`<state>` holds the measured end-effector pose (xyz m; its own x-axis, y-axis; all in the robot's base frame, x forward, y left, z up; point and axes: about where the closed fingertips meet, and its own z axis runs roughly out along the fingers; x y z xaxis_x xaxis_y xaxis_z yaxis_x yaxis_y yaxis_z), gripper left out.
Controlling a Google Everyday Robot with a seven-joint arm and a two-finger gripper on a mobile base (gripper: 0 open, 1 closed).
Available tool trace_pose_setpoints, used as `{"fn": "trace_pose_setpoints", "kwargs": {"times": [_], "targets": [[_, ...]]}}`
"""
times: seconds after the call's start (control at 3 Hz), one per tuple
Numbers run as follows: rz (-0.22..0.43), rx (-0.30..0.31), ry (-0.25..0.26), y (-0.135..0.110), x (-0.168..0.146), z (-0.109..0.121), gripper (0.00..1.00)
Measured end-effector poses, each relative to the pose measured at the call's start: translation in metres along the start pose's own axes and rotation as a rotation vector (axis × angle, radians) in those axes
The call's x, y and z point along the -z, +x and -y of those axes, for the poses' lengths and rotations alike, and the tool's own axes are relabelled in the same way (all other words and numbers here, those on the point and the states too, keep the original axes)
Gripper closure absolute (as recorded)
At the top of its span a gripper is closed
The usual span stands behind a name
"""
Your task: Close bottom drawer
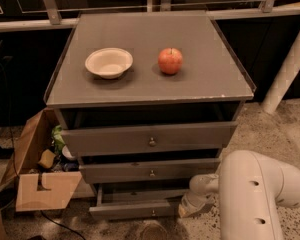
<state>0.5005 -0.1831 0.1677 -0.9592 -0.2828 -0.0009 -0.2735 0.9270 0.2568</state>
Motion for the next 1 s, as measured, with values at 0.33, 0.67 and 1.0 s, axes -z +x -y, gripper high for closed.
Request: {"fn": "trace_pose_setpoints", "kwargs": {"times": [0.33,0.67,1.0], "targets": [[0.075,-0.036,0.012,-0.033,0.008,0.013,1.00],[0.076,-0.036,0.012,-0.033,0.008,0.013,1.00],[0.091,-0.055,0.021,-0.045,0.005,0.015,1.00]]}}
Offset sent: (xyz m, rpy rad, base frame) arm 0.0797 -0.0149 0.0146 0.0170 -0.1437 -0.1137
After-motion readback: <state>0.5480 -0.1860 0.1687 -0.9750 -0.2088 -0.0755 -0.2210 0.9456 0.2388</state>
